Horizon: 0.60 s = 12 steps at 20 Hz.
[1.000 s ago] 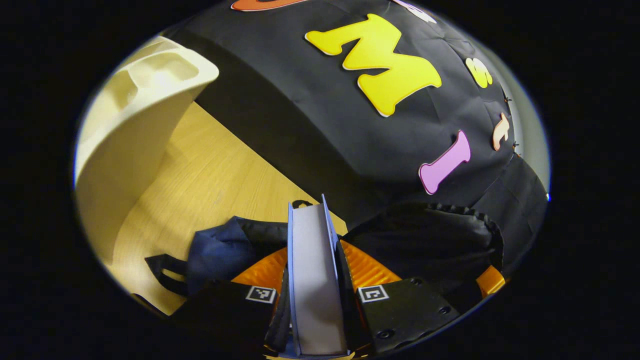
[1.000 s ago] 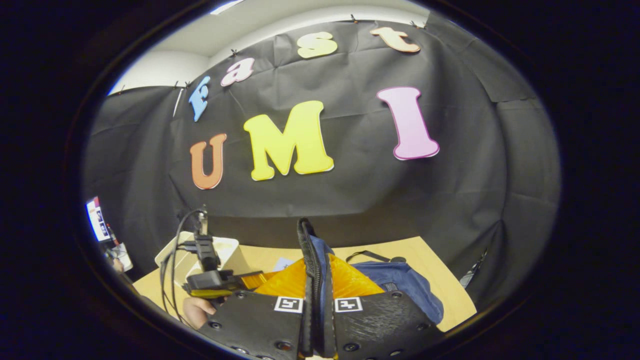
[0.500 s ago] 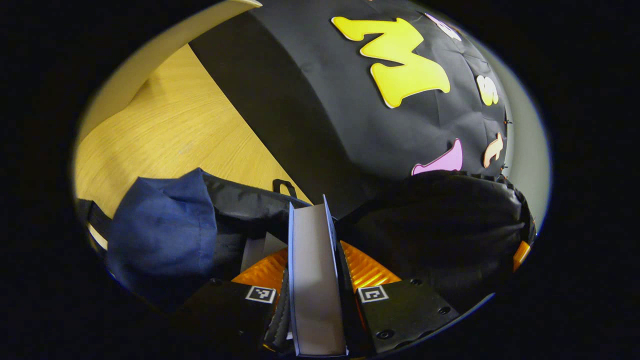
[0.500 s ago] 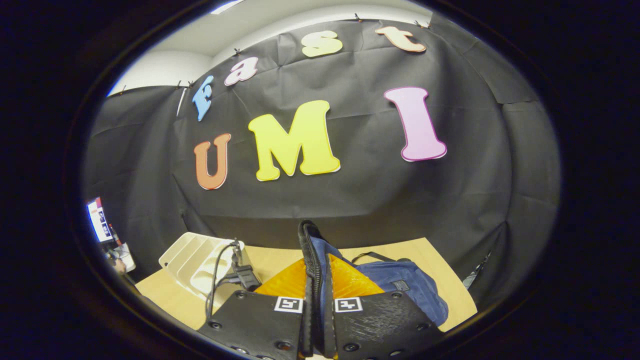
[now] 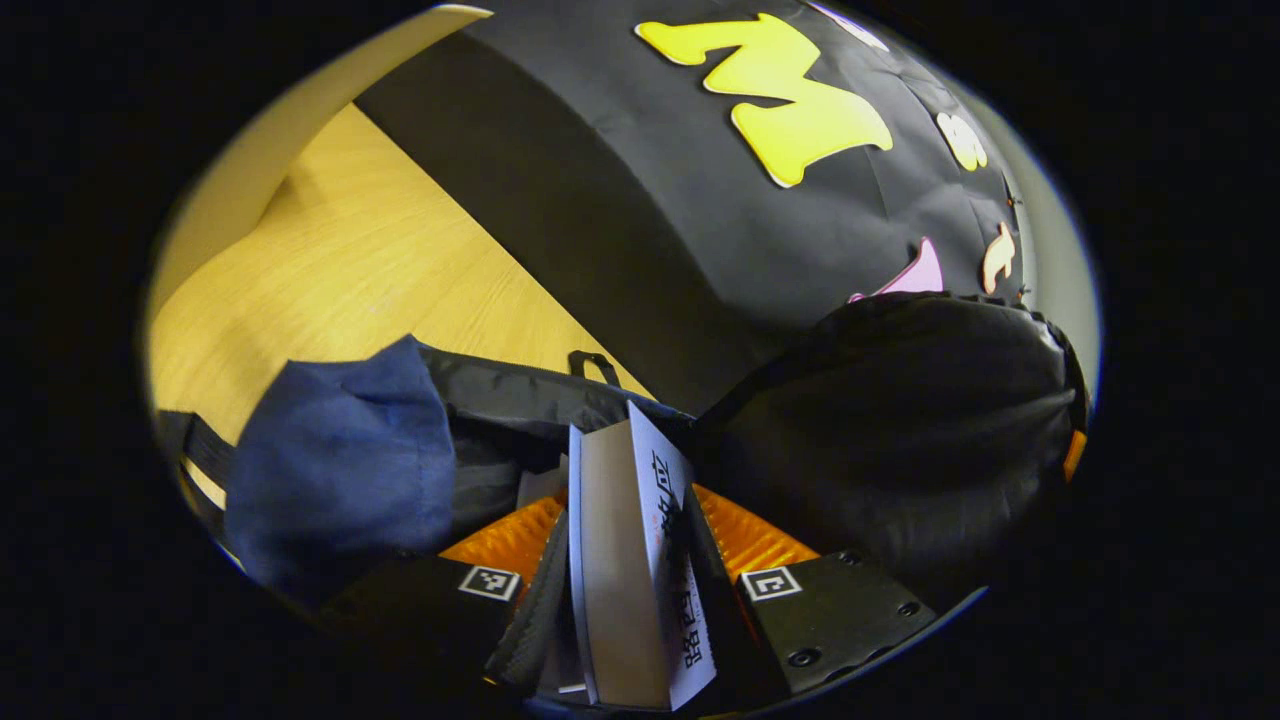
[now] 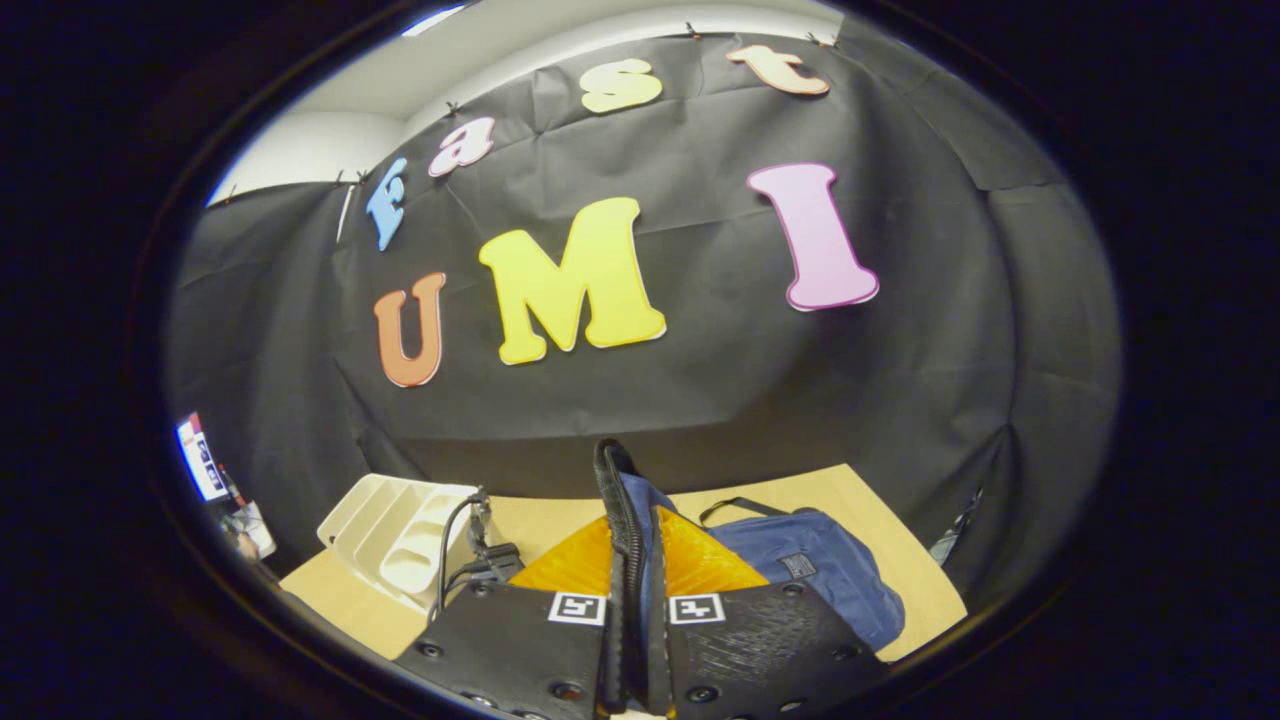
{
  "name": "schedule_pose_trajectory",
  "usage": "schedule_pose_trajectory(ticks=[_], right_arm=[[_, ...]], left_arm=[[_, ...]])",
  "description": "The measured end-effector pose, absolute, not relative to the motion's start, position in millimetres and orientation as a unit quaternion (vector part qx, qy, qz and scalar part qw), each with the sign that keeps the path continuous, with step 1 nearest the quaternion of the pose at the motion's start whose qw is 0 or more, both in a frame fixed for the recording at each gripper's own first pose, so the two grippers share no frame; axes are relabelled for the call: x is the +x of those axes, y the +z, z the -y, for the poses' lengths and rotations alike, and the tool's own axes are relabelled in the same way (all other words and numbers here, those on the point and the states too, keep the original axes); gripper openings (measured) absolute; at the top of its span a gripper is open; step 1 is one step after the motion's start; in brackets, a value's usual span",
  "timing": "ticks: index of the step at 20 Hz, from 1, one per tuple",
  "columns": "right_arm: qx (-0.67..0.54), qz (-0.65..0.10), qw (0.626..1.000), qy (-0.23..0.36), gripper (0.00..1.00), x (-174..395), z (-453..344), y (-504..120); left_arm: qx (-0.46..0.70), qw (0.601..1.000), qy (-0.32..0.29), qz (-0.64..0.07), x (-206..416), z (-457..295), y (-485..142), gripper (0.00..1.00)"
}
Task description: Open the schoolbag, grab two books from the bookshelf and put them into the schoolbag.
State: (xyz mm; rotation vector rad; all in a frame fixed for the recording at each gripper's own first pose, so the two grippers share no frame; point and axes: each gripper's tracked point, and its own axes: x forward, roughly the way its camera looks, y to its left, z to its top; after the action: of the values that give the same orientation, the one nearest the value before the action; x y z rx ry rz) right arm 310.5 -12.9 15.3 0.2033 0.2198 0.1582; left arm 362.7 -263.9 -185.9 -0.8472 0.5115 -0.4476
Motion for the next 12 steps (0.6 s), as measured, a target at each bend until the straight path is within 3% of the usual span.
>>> schedule_pose_trajectory(ticks=[4,5,6,12], right_arm=[[0.107,-0.114,0.985,0.069,0.08,310,23,8],[0.106,-0.114,0.986,0.067,0.08,308,25,6],[0.105,-0.113,0.986,0.065,0.11,307,27,5],[0.108,-0.128,0.985,0.043,0.08,304,41,-11]], left_arm=[[-0.308,0.900,-0.183,-0.248,364,241,-193,0.72],[-0.287,0.906,-0.182,-0.251,363,238,-190,0.82],[-0.272,0.912,-0.184,-0.247,362,237,-185,0.85],[-0.177,0.945,-0.171,-0.214,341,206,-149,0.90]])
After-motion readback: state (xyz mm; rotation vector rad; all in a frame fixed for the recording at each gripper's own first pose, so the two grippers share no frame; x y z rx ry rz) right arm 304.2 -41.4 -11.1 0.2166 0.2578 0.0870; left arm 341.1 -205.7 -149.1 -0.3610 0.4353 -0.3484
